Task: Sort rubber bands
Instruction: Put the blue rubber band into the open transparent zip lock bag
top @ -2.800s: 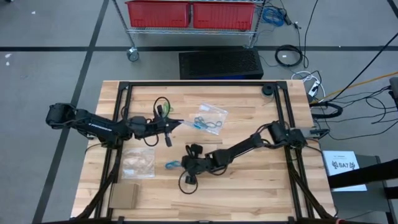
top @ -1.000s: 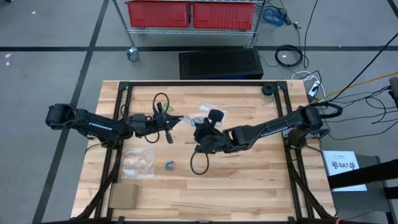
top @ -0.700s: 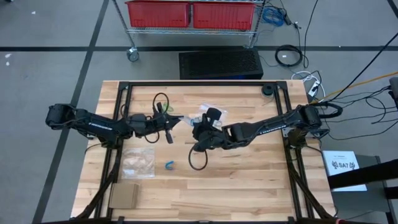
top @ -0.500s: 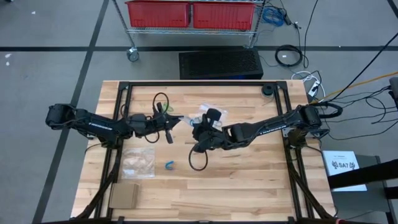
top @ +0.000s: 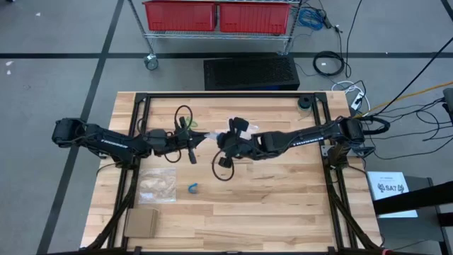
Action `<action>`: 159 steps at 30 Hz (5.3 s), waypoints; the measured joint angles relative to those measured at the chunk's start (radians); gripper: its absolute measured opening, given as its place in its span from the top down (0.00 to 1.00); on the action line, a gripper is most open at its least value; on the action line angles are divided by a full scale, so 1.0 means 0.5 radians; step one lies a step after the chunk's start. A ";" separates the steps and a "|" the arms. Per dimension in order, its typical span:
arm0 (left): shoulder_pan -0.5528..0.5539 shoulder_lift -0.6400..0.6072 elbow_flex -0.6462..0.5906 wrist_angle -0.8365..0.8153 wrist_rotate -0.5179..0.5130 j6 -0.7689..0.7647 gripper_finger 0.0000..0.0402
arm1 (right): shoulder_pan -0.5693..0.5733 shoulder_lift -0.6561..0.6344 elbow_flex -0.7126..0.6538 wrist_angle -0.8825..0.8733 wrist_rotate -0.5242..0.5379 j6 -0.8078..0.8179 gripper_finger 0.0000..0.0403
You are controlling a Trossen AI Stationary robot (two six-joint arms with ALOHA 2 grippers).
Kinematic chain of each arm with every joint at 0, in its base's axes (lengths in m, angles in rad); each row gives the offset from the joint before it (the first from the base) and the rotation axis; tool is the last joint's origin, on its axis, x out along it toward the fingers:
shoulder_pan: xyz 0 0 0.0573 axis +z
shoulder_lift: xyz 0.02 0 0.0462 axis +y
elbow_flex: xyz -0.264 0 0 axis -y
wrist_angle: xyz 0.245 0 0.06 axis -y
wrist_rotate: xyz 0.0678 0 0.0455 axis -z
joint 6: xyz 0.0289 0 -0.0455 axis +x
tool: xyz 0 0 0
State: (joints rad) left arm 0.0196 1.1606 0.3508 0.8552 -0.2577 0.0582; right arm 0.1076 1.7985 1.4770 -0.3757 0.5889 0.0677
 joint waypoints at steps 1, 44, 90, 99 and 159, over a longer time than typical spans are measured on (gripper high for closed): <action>0.000 0.000 0.000 0.000 0.000 0.000 1.00 | -0.012 0.000 0.001 0.014 -0.035 0.000 0.94; -0.004 0.000 0.034 -0.032 0.086 -0.106 1.00 | -0.065 0.011 0.003 -0.078 -0.234 0.309 0.58; -0.005 0.000 0.034 -0.084 0.088 -0.092 1.00 | 0.104 -0.169 0.104 -0.601 0.017 0.348 0.93; -0.002 0.000 0.034 -0.108 0.078 0.014 1.00 | 0.196 -0.082 0.104 -0.499 -0.524 0.294 0.72; -0.005 -0.556 0.031 -0.865 0.024 0.052 1.00 | 0.097 1.199 0.305 1.034 -1.175 0.070 0.95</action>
State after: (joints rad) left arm 0.0174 0.8825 0.3662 0.4227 -0.2455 0.0841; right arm 0.1560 2.3981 1.6296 0.1412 0.0013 0.1029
